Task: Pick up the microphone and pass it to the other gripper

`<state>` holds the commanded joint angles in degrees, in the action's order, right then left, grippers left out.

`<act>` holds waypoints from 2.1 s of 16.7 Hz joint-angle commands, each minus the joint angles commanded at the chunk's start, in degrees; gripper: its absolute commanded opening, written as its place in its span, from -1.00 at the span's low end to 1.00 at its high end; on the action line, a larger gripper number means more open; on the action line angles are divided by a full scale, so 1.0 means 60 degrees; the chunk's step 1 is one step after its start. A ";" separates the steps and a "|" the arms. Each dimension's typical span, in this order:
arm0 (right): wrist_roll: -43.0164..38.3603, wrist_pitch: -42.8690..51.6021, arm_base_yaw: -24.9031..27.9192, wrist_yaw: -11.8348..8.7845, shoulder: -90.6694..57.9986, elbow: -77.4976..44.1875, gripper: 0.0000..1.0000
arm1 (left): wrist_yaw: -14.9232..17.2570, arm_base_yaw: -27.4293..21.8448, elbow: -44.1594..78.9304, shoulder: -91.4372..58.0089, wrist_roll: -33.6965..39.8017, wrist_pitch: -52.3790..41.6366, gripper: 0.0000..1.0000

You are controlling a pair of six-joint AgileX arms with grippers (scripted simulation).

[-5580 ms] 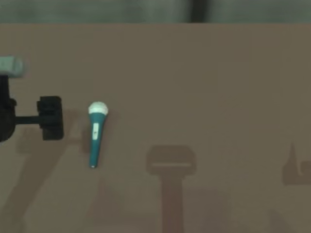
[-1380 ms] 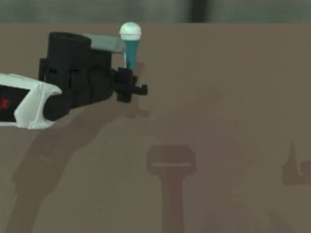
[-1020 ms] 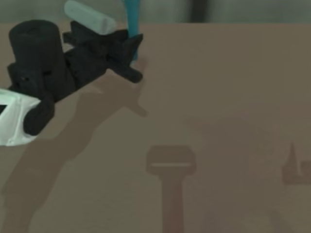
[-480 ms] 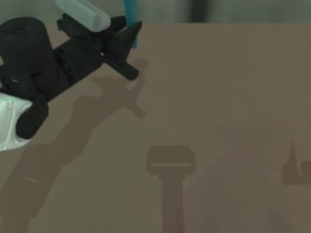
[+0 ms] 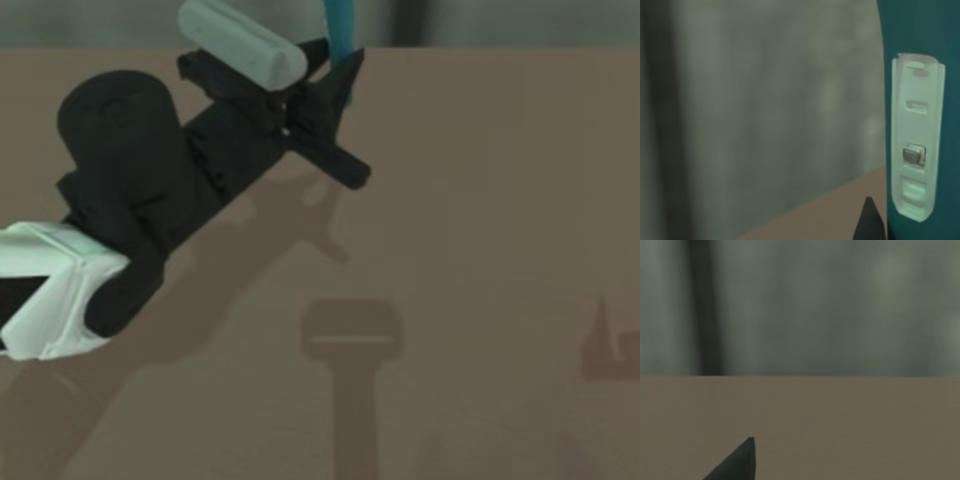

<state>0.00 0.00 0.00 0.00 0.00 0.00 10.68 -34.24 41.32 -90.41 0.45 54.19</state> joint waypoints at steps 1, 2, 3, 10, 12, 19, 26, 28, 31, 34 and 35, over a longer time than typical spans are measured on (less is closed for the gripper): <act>0.0000 0.0000 0.0000 0.0000 0.0000 0.0000 1.00 | -0.0168 -0.0168 -0.0027 0.0051 0.0019 0.0067 -1.00; 0.0000 0.0000 0.0000 0.0000 0.0000 0.0000 1.00 | -0.0235 -0.0235 -0.0037 0.0074 0.0027 0.0096 -1.00; 0.0000 0.0000 0.0000 0.0000 0.0000 0.0000 1.00 | -0.0235 -0.0235 -0.0037 0.0074 0.0027 0.0096 -1.00; 0.0000 0.0000 0.0000 0.0000 0.0000 0.0000 1.00 | -0.0235 -0.0235 -0.0037 0.0074 0.0027 0.0096 -1.00; 0.0001 -0.0007 0.0009 -0.0006 -0.0015 -0.0012 1.00 | -0.0235 -0.0235 -0.0037 0.0074 0.0027 0.0096 -1.00; 0.0159 -0.1158 0.1376 -0.0854 -0.2845 -0.1940 1.00 | -0.0235 -0.0235 -0.0037 0.0074 0.0027 0.0096 -1.00; 0.0394 -0.2923 0.3551 -0.2192 -0.8294 -0.4959 1.00 | -0.0235 -0.0235 -0.0037 0.0074 0.0027 0.0096 -1.00; 0.0448 -0.3372 0.4094 -0.2528 -0.9530 -0.5719 1.00 | -0.0235 -0.0235 -0.0037 0.0074 0.0027 0.0096 -1.00; 0.0522 -0.3924 0.4727 -0.2919 -1.0901 -0.6632 1.00 | -0.0235 -0.0235 -0.0037 0.0074 0.0027 0.0096 -1.00; 0.0567 -0.4222 0.5045 -0.3115 -1.1614 -0.7114 1.00 | -0.0235 -0.0235 -0.0037 0.0074 0.0027 0.0096 -1.00; 0.0571 -0.4241 0.5065 -0.3128 -1.1658 -0.7144 1.00 | -0.0235 -0.0235 -0.0037 0.0074 0.0027 0.0096 -1.00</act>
<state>3.42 -25.44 30.39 -18.77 -69.95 -42.86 9.27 -35.65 41.09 -89.97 0.61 54.77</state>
